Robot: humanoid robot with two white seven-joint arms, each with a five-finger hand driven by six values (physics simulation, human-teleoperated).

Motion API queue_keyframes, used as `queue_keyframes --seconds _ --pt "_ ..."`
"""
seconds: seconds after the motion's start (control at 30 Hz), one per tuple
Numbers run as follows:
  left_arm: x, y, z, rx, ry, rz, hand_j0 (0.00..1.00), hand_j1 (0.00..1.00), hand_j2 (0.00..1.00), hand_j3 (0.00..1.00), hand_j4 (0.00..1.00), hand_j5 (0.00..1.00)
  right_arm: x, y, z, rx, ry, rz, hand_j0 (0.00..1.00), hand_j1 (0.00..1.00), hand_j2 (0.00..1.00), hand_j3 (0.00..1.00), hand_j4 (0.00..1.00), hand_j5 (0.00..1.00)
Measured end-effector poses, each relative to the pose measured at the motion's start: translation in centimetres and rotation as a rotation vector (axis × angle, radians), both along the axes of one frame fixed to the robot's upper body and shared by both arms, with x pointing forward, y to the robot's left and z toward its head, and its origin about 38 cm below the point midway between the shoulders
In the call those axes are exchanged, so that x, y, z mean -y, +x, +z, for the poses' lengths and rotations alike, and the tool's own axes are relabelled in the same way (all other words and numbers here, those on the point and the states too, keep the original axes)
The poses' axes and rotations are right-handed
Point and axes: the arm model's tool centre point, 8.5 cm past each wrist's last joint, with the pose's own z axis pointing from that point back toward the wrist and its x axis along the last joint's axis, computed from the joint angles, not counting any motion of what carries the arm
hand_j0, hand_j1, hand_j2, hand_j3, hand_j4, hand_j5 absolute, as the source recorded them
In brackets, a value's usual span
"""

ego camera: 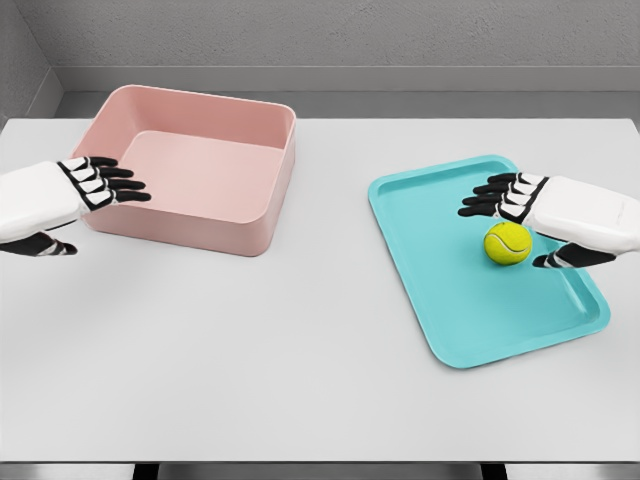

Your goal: Put the tennis from the blue tray into the pink basket with both arms

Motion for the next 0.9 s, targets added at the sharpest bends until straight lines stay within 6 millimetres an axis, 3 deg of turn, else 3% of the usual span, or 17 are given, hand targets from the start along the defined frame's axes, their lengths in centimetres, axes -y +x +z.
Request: queue_keyframes --seconds 0.2,0.27,0.33,0.63,0.9 --pt "-0.2 -0.1 0.0 -0.003 0.010 0.003 1.00 1.00 1.00 1.00 1.00 1.00 0.4 0.2 -0.2 0.000 -0.012 -0.011 1.00 1.00 1.00 1.00 1.00 1.00" --pt "-0.2 -0.1 0.0 -0.005 0.010 0.004 1.00 1.00 1.00 1.00 1.00 1.00 0.7 1.0 0.6 0.029 -0.012 -0.027 1.00 1.00 1.00 1.00 1.00 1.00" --pt "-0.2 -0.1 -0.1 -0.007 0.010 0.004 1.00 1.00 1.00 1.00 1.00 1.00 1.1 1.7 0.3 0.025 -0.009 -0.047 1.00 1.00 1.00 1.00 1.00 1.00" --pt "-0.1 0.0 0.0 -0.001 0.004 0.001 1.00 1.00 1.00 1.00 1.00 1.00 0.3 2.8 -2.7 -0.065 -0.040 -0.043 1.00 1.00 1.00 1.00 1.00 1.00" --pt "0.0 -0.1 -0.1 -0.003 0.001 0.001 1.00 1.00 1.00 1.00 1.00 1.00 0.5 4.1 -6.6 -0.161 -0.045 -0.085 1.00 1.00 1.00 1.00 1.00 1.00"
